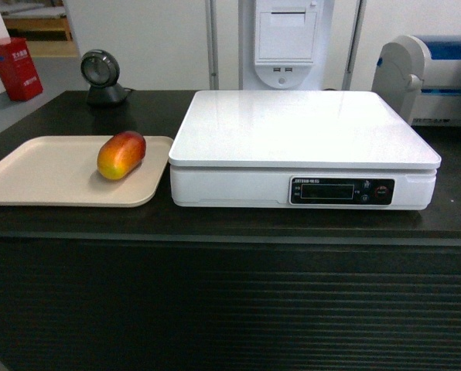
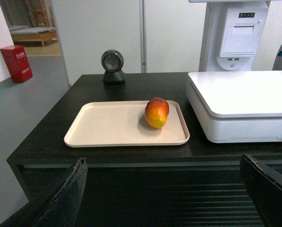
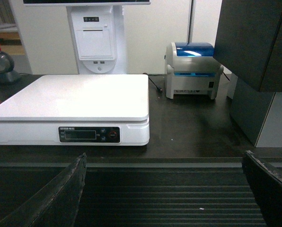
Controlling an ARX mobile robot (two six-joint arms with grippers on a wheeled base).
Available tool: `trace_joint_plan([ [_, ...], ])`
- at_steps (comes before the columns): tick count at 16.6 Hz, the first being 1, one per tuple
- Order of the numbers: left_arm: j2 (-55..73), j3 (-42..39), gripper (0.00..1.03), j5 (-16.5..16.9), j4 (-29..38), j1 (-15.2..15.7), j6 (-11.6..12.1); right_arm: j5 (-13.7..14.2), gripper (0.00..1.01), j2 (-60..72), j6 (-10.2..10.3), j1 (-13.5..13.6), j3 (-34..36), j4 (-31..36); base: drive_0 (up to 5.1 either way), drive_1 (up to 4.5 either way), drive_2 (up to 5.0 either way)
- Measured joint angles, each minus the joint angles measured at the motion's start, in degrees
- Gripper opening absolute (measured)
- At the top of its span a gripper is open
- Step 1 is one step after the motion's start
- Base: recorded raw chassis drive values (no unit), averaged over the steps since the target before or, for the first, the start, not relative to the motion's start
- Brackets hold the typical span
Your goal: Place dark red mango on scale at checkout
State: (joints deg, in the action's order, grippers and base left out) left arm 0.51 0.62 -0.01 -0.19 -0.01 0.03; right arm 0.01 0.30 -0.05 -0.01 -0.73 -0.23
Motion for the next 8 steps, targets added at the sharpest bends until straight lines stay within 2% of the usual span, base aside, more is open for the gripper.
trace_joint_plan([
  [8,0.0,0.0,0.98,0.0,0.0,0.0,0.0,0.0,0.98,0.0,0.0,0.0,0.0,0.0,0.0,0.00,0.0],
])
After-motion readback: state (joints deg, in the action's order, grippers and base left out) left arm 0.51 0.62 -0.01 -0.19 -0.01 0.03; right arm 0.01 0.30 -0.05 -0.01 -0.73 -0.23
